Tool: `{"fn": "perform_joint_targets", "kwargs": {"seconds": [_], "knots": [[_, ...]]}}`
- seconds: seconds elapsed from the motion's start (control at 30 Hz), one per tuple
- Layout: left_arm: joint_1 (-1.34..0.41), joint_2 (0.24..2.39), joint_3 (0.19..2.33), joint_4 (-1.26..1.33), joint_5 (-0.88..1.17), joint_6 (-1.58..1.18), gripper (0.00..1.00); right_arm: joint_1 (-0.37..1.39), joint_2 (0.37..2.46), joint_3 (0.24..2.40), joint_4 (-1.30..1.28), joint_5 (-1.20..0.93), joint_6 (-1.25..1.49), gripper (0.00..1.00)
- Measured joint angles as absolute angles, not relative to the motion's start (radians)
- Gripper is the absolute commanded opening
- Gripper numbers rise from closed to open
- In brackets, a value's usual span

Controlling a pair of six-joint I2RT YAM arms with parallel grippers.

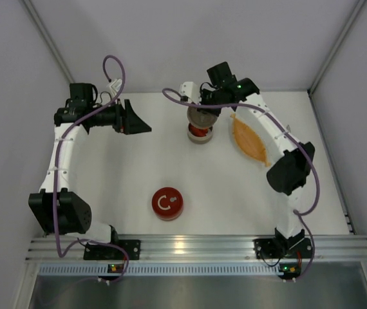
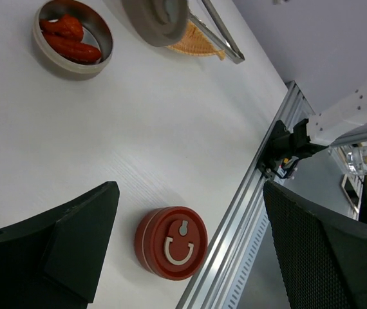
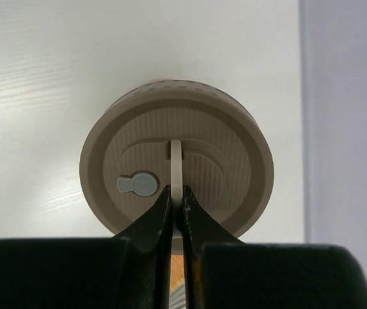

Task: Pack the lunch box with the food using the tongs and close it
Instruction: Close the box lid on the packing box.

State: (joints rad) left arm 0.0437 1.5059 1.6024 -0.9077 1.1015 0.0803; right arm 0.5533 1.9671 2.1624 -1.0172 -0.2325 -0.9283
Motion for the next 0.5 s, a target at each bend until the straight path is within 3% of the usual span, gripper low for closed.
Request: {"fn": "perform_joint_targets", "kwargs": {"seconds": [0.23, 0.5], "knots": [[0.046, 1.432, 1.41, -0.818, 1.112, 0.044, 0.98, 0.492, 2.22, 2.215, -1.013, -0.267, -0.824, 0.0], [0.046, 1.389, 1.36, -0.788, 1.134, 0.052, 0.98, 0.486, 2.311, 2.241, -0.961, -0.263, -0.749, 0.0]]}}
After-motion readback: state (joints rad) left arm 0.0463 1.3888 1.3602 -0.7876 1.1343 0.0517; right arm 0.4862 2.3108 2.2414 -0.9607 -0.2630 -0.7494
